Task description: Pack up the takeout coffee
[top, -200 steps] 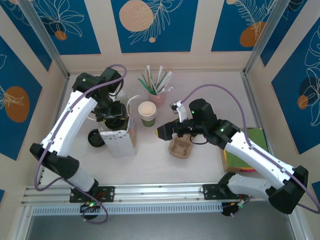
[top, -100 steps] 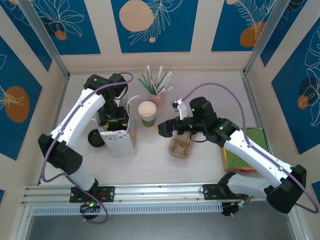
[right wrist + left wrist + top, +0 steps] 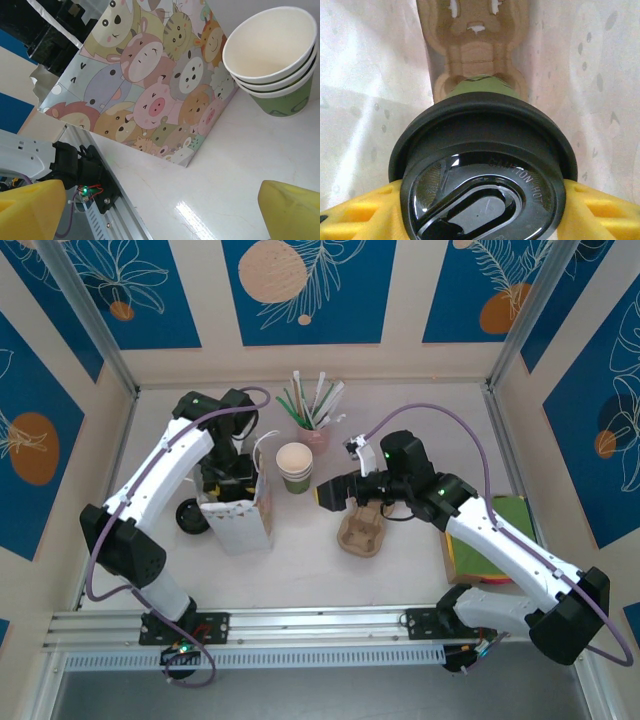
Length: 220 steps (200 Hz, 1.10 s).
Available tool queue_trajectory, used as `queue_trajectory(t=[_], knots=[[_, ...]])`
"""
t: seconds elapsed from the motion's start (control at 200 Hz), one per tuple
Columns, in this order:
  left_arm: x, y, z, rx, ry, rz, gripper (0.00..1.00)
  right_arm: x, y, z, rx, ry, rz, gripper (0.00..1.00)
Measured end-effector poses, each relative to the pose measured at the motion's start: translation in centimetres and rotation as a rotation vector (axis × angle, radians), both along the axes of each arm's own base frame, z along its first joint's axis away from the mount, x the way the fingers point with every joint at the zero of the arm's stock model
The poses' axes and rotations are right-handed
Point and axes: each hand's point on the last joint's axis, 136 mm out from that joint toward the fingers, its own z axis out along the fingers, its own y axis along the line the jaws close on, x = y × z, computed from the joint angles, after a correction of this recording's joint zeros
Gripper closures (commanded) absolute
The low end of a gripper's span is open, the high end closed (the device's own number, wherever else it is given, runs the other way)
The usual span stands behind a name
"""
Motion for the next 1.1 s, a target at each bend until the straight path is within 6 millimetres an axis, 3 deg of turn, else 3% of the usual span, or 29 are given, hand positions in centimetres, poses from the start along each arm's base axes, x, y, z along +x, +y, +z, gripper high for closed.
queue_trajectory(t=[1.1], knots=[[-0.74, 0.38, -0.53, 0.017, 0.033, 0.001, 0.44, -0.09, 0.24, -0.25, 0.001, 0.014, 0.013, 0.01]])
